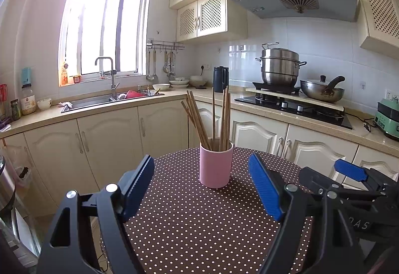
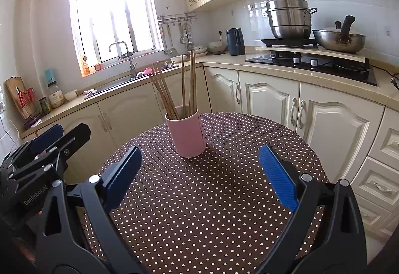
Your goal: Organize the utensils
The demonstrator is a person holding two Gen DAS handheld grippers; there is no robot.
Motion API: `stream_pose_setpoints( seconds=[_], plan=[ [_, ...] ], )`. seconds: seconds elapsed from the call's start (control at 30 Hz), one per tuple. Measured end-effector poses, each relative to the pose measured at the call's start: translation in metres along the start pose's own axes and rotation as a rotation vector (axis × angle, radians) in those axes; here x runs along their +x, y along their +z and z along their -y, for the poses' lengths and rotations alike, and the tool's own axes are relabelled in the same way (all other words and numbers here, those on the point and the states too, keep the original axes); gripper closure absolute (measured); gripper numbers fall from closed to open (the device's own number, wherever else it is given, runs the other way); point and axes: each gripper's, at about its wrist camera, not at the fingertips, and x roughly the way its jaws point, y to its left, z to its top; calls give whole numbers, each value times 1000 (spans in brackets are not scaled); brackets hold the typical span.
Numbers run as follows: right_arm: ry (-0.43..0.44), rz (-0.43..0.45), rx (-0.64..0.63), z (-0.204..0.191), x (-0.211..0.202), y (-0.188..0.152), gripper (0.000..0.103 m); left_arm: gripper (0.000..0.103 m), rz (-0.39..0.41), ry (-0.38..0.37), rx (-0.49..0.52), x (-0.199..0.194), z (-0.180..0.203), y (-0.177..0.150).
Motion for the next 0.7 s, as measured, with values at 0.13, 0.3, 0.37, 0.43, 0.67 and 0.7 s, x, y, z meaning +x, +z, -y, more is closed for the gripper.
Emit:
stream_pose_setpoints(
  seconds=[0.13, 0.3, 0.37, 0.43, 0.67, 0.7],
  plan=[
    [-1, -2, -1, 0, 1, 2, 9, 26, -2, 0, -2, 1, -3, 0],
    [1, -4, 0, 0, 2, 3, 9, 26, -3, 0, -2, 2, -3, 0],
    [2, -6, 0, 0, 3, 3, 9, 26, -4, 1, -2, 3, -4, 1],
    [2, -7, 1, 0, 5, 3, 9, 26, -7, 1, -1, 4, -5, 1],
    [-1, -20, 4, 0, 13, 4, 9, 26, -20, 3, -4, 12, -7, 3],
    [-2, -21, 4, 0, 14, 4, 9, 26, -20, 3, -4, 14, -7, 4]
  ],
)
